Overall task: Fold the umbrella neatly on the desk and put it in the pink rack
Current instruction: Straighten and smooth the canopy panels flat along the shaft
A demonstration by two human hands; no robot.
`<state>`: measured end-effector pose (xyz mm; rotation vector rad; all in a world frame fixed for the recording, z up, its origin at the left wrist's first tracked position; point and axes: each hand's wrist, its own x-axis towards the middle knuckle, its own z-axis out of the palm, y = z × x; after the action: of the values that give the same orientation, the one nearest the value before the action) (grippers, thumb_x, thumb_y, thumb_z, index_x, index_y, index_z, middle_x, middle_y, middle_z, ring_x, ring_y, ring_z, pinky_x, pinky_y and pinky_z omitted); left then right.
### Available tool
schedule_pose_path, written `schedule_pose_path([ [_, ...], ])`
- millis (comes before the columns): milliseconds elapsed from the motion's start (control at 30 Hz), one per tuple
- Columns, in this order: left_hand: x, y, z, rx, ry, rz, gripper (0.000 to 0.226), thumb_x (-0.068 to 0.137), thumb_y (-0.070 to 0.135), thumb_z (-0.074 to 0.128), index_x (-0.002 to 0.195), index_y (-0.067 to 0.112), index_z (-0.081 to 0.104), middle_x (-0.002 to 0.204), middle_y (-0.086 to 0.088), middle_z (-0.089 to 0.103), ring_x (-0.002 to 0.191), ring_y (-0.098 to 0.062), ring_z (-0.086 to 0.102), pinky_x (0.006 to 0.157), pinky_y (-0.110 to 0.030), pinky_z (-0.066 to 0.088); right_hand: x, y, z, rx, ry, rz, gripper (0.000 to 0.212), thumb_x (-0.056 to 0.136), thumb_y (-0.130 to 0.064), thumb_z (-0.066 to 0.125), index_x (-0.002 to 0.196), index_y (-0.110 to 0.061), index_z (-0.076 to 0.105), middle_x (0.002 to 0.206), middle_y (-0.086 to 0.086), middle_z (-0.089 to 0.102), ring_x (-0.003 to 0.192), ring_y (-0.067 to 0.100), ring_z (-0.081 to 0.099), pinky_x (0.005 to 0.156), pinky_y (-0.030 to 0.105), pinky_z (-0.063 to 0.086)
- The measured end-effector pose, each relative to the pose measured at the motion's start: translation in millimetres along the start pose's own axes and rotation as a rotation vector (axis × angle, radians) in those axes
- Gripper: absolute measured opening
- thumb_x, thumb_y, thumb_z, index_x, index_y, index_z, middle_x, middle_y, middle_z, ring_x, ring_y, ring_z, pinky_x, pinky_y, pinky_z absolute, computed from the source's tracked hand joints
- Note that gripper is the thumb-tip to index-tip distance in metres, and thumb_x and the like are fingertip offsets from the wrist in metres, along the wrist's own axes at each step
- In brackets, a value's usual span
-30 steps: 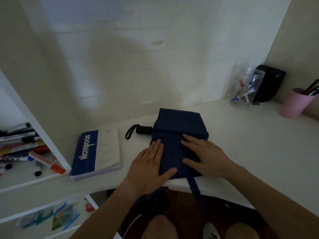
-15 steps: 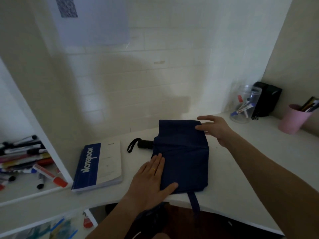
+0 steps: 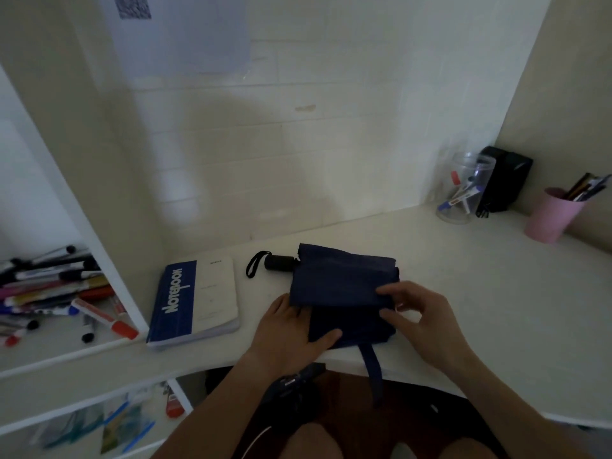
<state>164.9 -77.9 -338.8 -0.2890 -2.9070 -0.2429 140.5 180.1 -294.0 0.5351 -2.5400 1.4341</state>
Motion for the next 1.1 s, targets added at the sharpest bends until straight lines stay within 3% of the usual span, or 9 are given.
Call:
schedule_pose_path([
  [133, -4, 2, -2, -0.112, 0.047, -0.02, 0.081, 0.091, 0.079, 0.036, 0.153, 0.028, 0.036, 0.151, 0.002, 0.05, 0.138, -0.019, 0.041, 0.123, -0.029, 0.019, -20, 15, 15, -0.096, -0.041, 0.019, 0.048, 0.081, -0.003, 0.078, 0.109, -0.04, 0.066, 0.095, -0.014, 0.067, 0.086, -0.002, 0.06, 0.073, 0.006, 0.046],
  [267, -7, 2, -2, -0.212, 0.16, -0.057, 0.095, 0.082, 0.088, 0.042, 0.155, 0.028, 0.034, 0.157, 0.003, 0.041, 0.143, -0.016, 0.036, 0.121, -0.037, 0.028, -19, 20, 19, -0.149, -0.051, 0.007, 0.052, 0.08, -0.008, 0.078, 0.116, -0.042, 0.063, 0.103, -0.021, 0.063, 0.092, -0.002, 0.059, 0.08, 0.016, 0.048],
  [367, -15, 9, -13, -0.31, 0.269, -0.153, 0.087, 0.072, 0.094, 0.047, 0.126, 0.027, 0.062, 0.125, 0.009, 0.057, 0.121, -0.012, 0.047, 0.106, -0.03, 0.041, -19, 23, 19, -0.166, -0.05, 0.002, 0.05, 0.081, -0.012, 0.078, 0.117, -0.043, 0.061, 0.1, -0.024, 0.061, 0.092, -0.003, 0.058, 0.078, 0.018, 0.045],
  [433, -13, 17, -23, -0.504, 0.308, -0.3, 0.071, 0.074, 0.093, 0.045, 0.094, 0.028, 0.066, 0.095, 0.011, 0.065, 0.097, -0.014, 0.057, 0.092, -0.039, 0.052, -20, 24, 18, -0.152, -0.047, -0.007, 0.049, 0.081, -0.013, 0.078, 0.115, -0.043, 0.061, 0.099, -0.019, 0.064, 0.089, -0.002, 0.059, 0.076, 0.018, 0.045],
  [500, -3, 18, -26, -0.675, 0.351, -0.442, 0.06, 0.079, 0.088, 0.048, 0.084, 0.03, 0.065, 0.082, 0.012, 0.068, 0.084, -0.014, 0.064, 0.083, -0.044, 0.056, -19, 25, 18, -0.145, -0.052, -0.003, 0.047, 0.082, -0.012, 0.077, 0.114, -0.043, 0.061, 0.098, -0.016, 0.065, 0.089, 0.002, 0.06, 0.077, 0.021, 0.048],
  [633, 7, 13, -25, -0.742, 0.33, -0.44, 0.028, 0.089, 0.046, 0.073, 0.109, 0.03, 0.063, 0.1, 0.004, 0.073, 0.087, -0.002, 0.066, 0.08, -0.024, 0.058, -18, 23, 18, -0.148, -0.064, 0.008, 0.046, 0.08, -0.011, 0.077, 0.109, -0.045, 0.061, 0.095, -0.017, 0.065, 0.086, 0.0, 0.06, 0.075, 0.017, 0.047],
  [733, -5, 6, -21, -0.908, 0.166, -0.316, 0.048, 0.09, 0.025, 0.075, 0.125, 0.04, 0.046, 0.1, 0.003, 0.074, 0.084, 0.0, 0.069, 0.076, -0.024, 0.06, -16, 19, 14, -0.104, -0.067, 0.041, 0.048, 0.078, -0.009, 0.08, 0.108, -0.042, 0.063, 0.097, -0.017, 0.066, 0.089, -0.003, 0.059, 0.075, 0.007, 0.045],
  [900, -10, -4, -19, -0.778, 0.055, -0.165, 0.063, 0.092, 0.023, 0.07, 0.141, 0.052, 0.043, 0.129, 0.017, 0.063, 0.112, 0.004, 0.06, 0.1, -0.024, 0.052, 0, -1, 7, 0.3, 0.048, 0.248, 0.023, 0.084, -0.026, 0.079, 0.104, -0.033, 0.071, 0.101, -0.005, 0.072, 0.087, 0.009, 0.069, 0.067, 0.02, 0.055],
  [1100, -10, -5, -16, -0.744, 0.015, -0.213, 0.053, 0.09, 0.024, 0.072, 0.136, 0.045, 0.055, 0.128, 0.019, 0.062, 0.116, 0.005, 0.057, 0.101, -0.013, 0.045, 3, -2, 4, 0.377, 0.072, 0.335, 0.013, 0.091, -0.017, 0.071, 0.102, -0.024, 0.069, 0.084, 0.008, 0.076, 0.082, 0.013, 0.072, 0.061, 0.014, 0.05],
])
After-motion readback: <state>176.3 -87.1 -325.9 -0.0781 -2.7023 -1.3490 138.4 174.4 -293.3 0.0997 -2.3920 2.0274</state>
